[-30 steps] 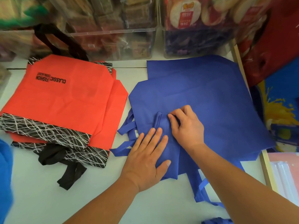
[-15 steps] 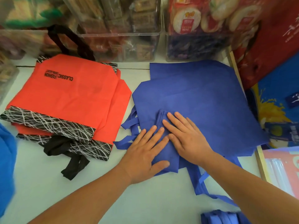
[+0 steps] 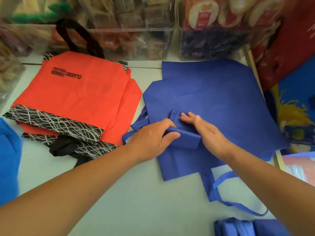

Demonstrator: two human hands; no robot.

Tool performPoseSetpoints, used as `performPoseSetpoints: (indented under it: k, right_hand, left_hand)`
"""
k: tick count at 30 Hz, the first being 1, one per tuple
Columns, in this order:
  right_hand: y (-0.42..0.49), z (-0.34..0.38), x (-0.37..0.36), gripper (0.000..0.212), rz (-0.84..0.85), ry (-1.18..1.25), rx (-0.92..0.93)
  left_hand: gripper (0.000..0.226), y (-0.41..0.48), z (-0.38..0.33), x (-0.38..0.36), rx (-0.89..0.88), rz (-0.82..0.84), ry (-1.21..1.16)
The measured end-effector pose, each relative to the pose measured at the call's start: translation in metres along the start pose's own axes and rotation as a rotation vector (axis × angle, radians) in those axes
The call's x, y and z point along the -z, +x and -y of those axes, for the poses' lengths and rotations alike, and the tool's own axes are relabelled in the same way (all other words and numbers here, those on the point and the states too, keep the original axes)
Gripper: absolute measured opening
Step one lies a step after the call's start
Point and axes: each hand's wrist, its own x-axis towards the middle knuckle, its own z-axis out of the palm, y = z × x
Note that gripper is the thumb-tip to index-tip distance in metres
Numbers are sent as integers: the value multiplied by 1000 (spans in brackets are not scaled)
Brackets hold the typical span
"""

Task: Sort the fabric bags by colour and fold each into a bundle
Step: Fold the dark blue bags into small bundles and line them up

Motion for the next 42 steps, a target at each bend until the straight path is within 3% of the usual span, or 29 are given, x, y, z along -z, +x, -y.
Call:
performPoseSetpoints:
  k: [2, 5, 10, 16, 20, 25, 27, 29, 32, 33, 35, 37, 38, 42]
  right_hand:
    - [-2, 12, 5, 63, 13, 188, -88]
    - [-3, 16, 1, 64, -17, 255, -60]
    - [8, 2, -12, 47, -175, 101, 23]
    - [43, -15, -17, 13, -505, -244, 172]
    - [53, -27, -19, 17, -539, -294, 230]
    - [60, -27, -18, 23, -542, -321, 235]
    - [59, -26, -17, 23, -537, -349, 228]
    - [59, -25, -18, 18, -531, -364, 211]
    - [59, -25, -18, 14, -531, -369, 204]
    - [59, -24, -18, 14, -526, -371, 206]
    - [59, -22, -17, 12, -508, -352, 197]
    - [57, -18, -14, 10, -498, -301, 190]
    - [55, -16, -12, 8, -498, -269, 189]
    - [51, -11, -8, 10, -510, -80, 69]
  left_hand:
    - [38, 14, -3, 0, 49, -17, -28]
    - [29, 33, -6, -7, 128, -30, -63]
    - [35, 59, -2, -7, 127, -26, -3]
    - [35, 82, -2, -6, 234, -39, 25]
    - [34, 85, 0, -8, 229, -64, 48]
    - [49, 83, 13, 42, 144, 224, 88]
    - [37, 83, 22, 66, 125, 281, 85]
    - [19, 82, 22, 87, 135, 60, 79]
    - [34, 77, -10, 90, 57, -586, 104]
    - [34, 73, -27, 83, -50, -668, 145]
    - [27, 63, -41, 50, -345, -466, 245]
    - [28, 54, -23, 15, -466, -184, 488]
    - [37, 51, -8, 4, -413, -121, 558]
    - [59, 45, 23, -15, -173, -79, 415]
